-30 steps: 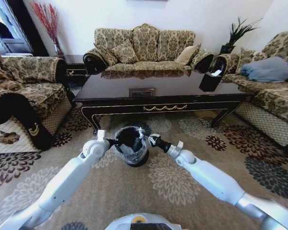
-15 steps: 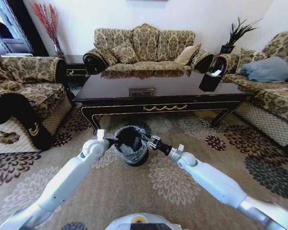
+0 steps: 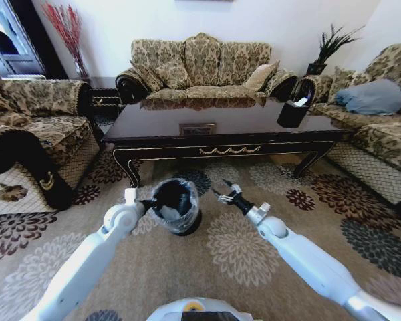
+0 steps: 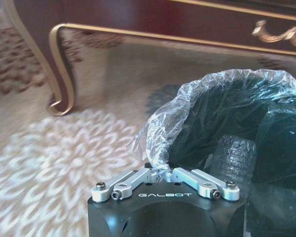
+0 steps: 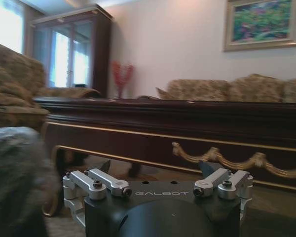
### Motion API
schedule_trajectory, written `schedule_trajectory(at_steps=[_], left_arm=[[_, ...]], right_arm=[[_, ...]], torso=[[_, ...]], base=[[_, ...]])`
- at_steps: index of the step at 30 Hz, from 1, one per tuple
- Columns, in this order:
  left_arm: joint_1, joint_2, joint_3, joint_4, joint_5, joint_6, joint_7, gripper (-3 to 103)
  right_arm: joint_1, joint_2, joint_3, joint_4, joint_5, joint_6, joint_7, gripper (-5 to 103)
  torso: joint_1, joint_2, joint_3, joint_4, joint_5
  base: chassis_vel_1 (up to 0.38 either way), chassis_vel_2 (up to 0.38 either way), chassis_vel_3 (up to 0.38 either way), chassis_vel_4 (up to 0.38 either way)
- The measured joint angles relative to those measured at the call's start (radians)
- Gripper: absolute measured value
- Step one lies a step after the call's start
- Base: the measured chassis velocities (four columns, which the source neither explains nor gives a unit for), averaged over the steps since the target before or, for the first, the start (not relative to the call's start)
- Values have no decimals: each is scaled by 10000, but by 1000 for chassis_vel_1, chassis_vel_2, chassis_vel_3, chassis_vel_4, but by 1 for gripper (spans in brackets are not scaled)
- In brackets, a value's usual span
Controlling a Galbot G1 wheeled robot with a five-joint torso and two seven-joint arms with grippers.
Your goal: Move to the front of the table and pick up the trash from the floor, then place it into the trash bin.
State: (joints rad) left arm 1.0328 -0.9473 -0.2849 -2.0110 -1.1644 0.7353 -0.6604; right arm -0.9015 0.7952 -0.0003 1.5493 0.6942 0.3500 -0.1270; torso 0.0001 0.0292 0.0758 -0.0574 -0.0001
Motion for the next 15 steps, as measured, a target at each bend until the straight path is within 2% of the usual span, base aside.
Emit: schedule_trajectory(at_steps=[4,6,9,10,12,15], left_arm=[[744,4,-453,-166,-493,1,-1288,2],[842,-21,-540,-184,-621,1,-1480,2],[1372,-255,-1074,-340,-1201,-1,-2202,2],[1372,-255,-1074,-340,-1201,-1,-2202,2],[1777,-407,-1396,-534,-1568,-1,-2562,2],[2227,-471,-1701,-756,-1720,-1,-2859,2]], right_arm=[[-561,-120,369,721,44,-896,2143,100],[-644,-122,418,837,96,-1023,2430,100],[-1130,-48,801,1360,458,-1709,3949,100],[-1130,-48,801,1360,458,-1709,3949,100],[-1441,2,1068,1553,673,-2028,4791,100],[-1738,-28,1375,1631,588,-2107,5056,100]], torso=[[-1,-1,1,3,0],[0,0,0,3,0],[-1,0,0,-2,1],[-1,0,0,-2,1],[0,0,0,-3,0],[0,0,0,0,1]], base=[[0,0,0,0],[0,0,0,0],[0,0,0,0],[0,0,0,0],[0,0,0,0],[0,0,0,0]])
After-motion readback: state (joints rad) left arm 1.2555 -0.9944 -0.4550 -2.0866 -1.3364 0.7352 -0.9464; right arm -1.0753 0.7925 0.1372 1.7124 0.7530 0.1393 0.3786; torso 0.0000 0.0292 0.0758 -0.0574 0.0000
